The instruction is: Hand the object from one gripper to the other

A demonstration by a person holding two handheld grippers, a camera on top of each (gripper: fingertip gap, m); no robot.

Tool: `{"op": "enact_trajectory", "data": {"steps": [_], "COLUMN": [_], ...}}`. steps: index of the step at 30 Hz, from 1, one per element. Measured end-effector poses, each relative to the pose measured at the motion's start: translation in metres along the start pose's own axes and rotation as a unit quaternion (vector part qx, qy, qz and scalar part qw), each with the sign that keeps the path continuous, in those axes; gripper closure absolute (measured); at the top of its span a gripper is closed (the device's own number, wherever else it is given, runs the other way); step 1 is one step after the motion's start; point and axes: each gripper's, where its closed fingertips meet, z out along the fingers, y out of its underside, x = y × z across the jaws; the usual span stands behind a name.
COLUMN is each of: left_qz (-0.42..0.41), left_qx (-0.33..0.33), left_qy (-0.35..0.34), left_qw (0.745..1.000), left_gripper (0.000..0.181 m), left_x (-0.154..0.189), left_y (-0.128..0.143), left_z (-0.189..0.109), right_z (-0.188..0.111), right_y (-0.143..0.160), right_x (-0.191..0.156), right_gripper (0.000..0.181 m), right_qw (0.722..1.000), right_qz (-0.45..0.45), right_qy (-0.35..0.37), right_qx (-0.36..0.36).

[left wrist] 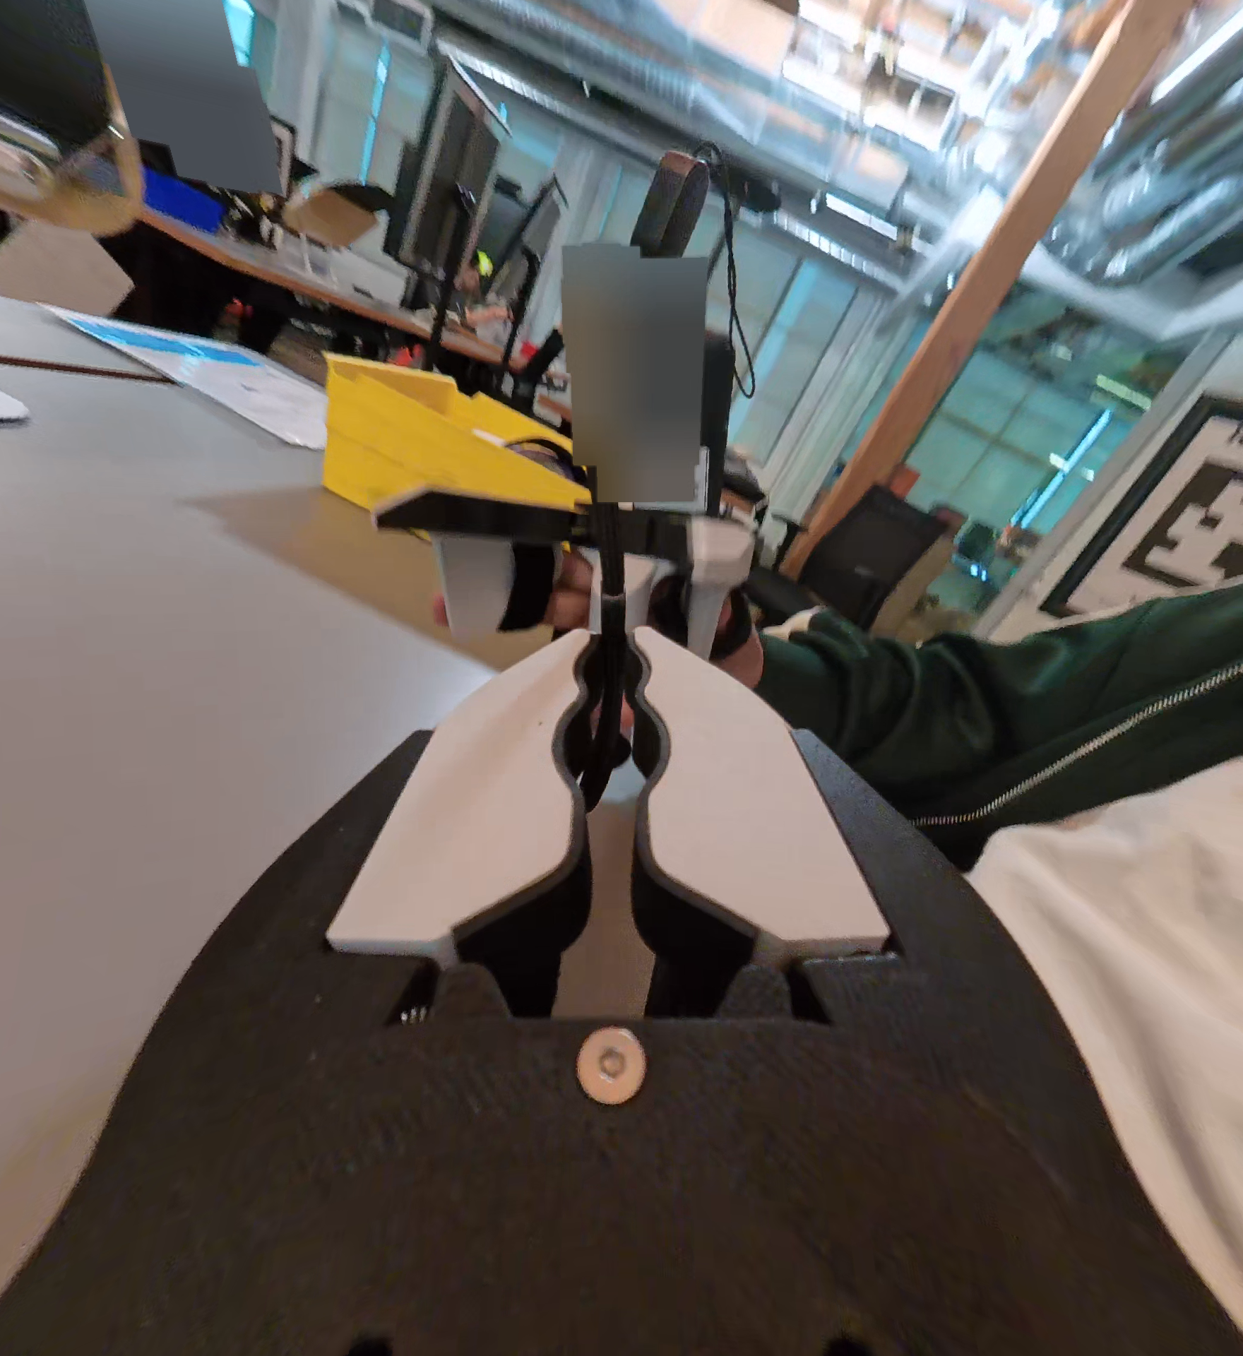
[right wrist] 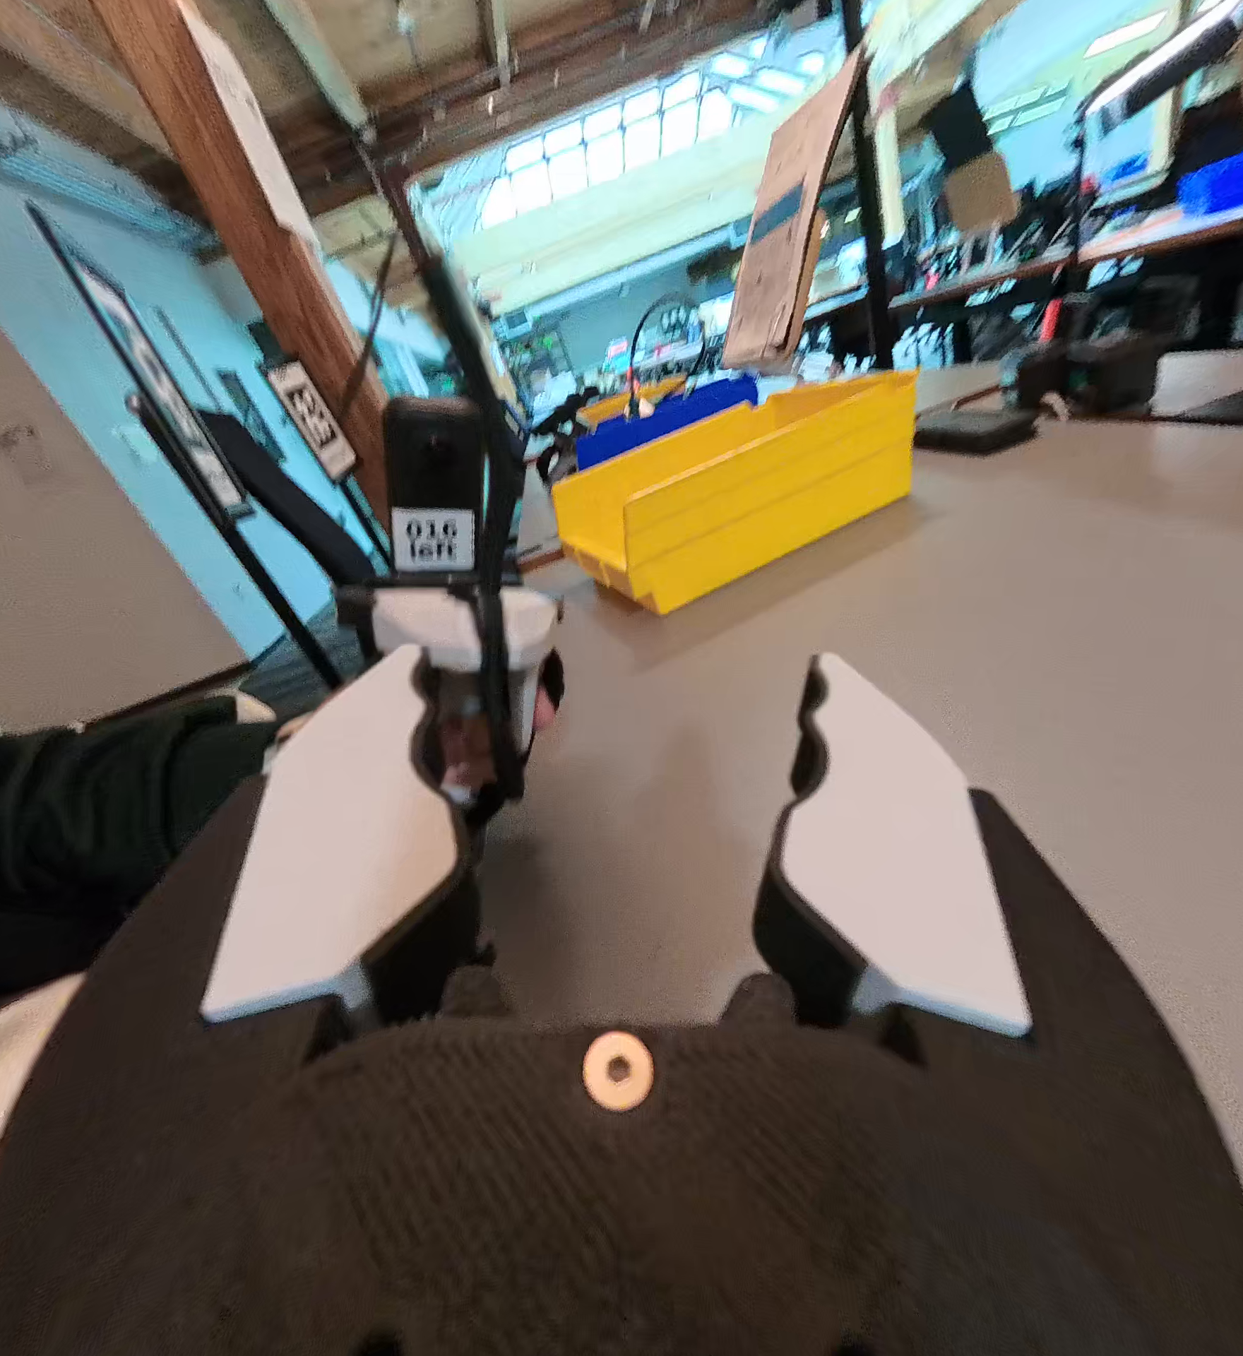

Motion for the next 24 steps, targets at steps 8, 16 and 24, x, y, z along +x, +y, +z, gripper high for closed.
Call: {"op": "enact_trajectory", "data": {"steps": [8, 16, 24], "left_qz": [0.019, 0.013, 0.047], "left_qx": [0.05, 0.044, 0.032], "left_qy": [-0.027, 0.03, 0.072], "left_qw": [0.998, 0.998, 0.996], "left_gripper": [0.176, 0.177, 0.177], "left_x": [-0.001, 0.02, 0.035], "left_y": [-0.021, -0.016, -0.021], "left_z": [-0.014, 0.0, 0.007], "right_z": [0.015, 0.017, -0.004], "right_y": [0.033, 0.034, 0.023], "right_x": [-0.035, -0.058, -0.065], "right_gripper": [0.142, 0.144, 0.152], "right_qw": [0.991, 0.987, 0.985], "right_qz": [-0.072, -0.062, -0.054], "right_qy": [-0.056, -0.123, -0.151], "right_qx": [-0.101, -0.086, -0.067]}}
